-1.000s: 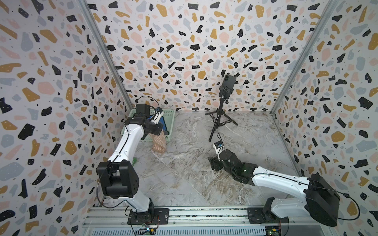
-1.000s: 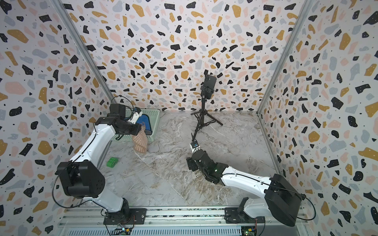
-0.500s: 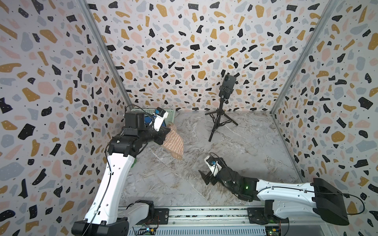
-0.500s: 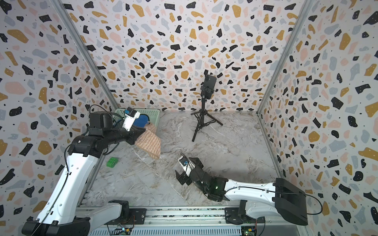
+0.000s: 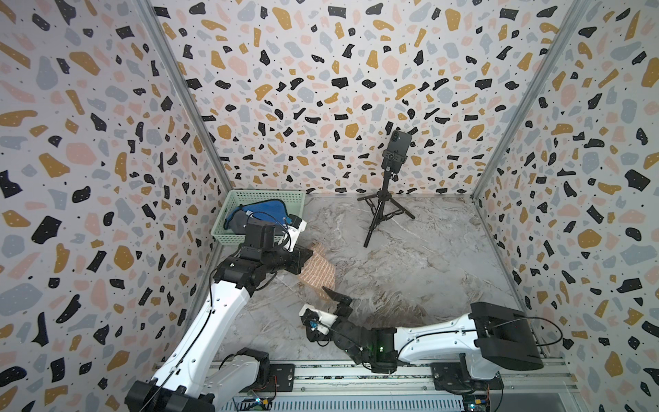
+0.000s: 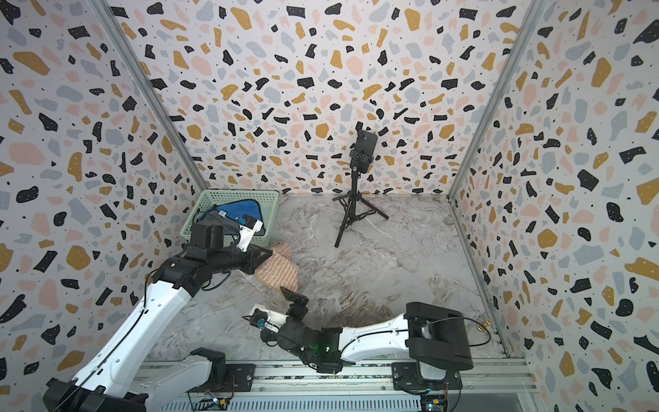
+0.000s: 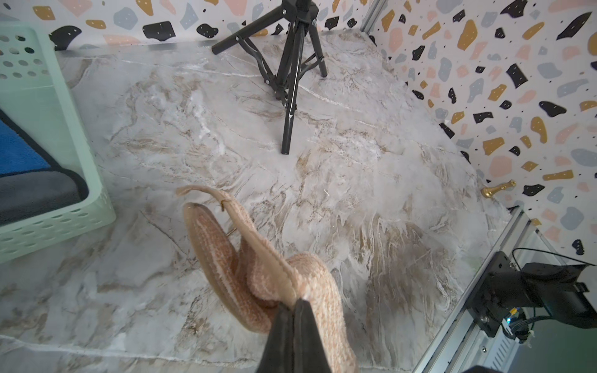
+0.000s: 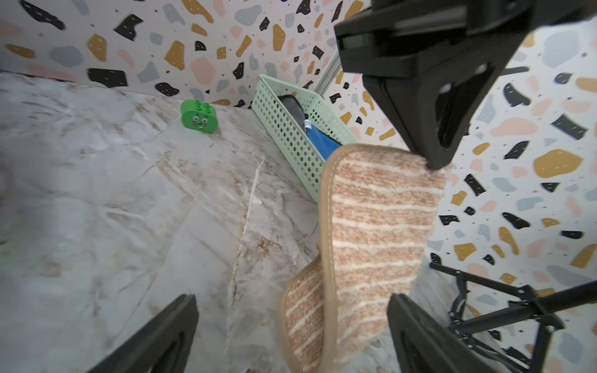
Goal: Fold the square dishcloth
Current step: Flatten out the cleaning item at the center of the board.
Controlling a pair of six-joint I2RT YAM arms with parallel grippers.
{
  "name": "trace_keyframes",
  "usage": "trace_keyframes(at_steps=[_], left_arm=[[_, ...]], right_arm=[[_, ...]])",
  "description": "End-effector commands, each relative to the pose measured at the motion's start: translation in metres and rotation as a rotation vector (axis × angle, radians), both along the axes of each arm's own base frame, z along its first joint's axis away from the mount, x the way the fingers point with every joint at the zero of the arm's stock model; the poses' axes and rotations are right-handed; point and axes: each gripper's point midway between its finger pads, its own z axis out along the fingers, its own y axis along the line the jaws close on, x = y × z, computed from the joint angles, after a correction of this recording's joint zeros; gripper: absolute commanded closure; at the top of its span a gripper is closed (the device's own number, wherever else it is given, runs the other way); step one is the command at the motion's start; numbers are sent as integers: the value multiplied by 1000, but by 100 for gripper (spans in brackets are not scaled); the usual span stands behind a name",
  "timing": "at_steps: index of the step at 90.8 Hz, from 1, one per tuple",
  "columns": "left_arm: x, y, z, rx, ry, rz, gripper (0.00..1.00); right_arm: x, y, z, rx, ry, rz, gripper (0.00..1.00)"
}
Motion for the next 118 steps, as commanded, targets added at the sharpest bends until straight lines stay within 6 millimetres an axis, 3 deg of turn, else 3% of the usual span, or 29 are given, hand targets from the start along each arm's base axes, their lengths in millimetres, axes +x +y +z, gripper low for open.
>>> trace_keyframes(at_steps=[1,19,30,42,47,57,64,77,89,96,106,118], left_arm=[[-5,-10,16,-85,-36,-30,100],[-22,-18,17,-122,23,-94,100],[-26,-16,16,-108,20,-99,100],[-28,-12,12,-81,9,-96,100],[-28,-9,10,-57,3,-92,100],[-25,5,0,39,-21,-46,99],[-23,18,-7,106,-51,-22,86],[-28,38,-12,179,-124,-22,51],[-42,45,-24,247,-167,-92,39],[-65,35,-36,257,-164,-246,38],[-117,19,-54,224,-130,-525,37],[-162,3,-61,114,-179,-747,35]], right_arm=[[16,6,43,70,-127,-107,9],[35,19,51,64,-244,-216,36],[37,13,59,91,-258,-240,63],[36,-7,66,128,-216,-241,100],[32,-15,71,159,-165,-211,100],[23,-23,61,130,22,-90,100],[17,-31,62,137,153,-20,100],[2,-45,61,118,320,90,100],[-9,-57,60,99,423,160,100],[-9,-63,58,100,465,179,100],[-6,-71,60,125,499,177,100],[3,-80,68,192,555,156,100]])
